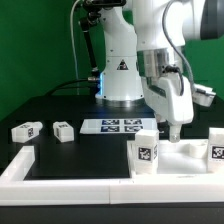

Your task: Assemble square table

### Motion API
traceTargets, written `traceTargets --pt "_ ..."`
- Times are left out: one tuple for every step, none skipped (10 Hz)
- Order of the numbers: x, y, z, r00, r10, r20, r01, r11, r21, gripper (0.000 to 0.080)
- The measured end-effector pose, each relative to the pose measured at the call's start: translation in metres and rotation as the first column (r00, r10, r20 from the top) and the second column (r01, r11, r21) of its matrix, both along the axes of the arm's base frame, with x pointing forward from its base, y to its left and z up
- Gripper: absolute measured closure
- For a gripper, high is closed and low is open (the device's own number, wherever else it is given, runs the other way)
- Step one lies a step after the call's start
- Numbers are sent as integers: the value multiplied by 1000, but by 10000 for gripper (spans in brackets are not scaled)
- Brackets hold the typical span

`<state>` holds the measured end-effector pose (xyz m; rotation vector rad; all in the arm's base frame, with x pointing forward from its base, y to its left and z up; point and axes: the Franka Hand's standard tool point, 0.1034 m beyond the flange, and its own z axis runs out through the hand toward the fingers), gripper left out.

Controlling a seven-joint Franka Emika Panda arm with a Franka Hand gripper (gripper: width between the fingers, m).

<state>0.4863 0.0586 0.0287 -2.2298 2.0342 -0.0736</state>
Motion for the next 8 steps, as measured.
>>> traceTargets --pt "-11 3 -12 1000 -6 5 6 1000 -16 150" --pt "-14 6 -19 1000 3 -16 -3 1000 -13 150" --pt "-12 6 -21 1000 6 -20 -6 1000 -12 150" --pt "-12 6 -22 1000 10 -20 -10 1000 -13 150" --pt "-12 6 -22 1000 13 -20 -13 1000 -13 188" --pt "-12 6 -22 1000 17 -20 -17 1000 -14 188" --pt "-12 6 -22 1000 22 -21 -22 1000 -14 332" --pt "-12 6 -22 999 26 -20 -26 1000 -15 478"
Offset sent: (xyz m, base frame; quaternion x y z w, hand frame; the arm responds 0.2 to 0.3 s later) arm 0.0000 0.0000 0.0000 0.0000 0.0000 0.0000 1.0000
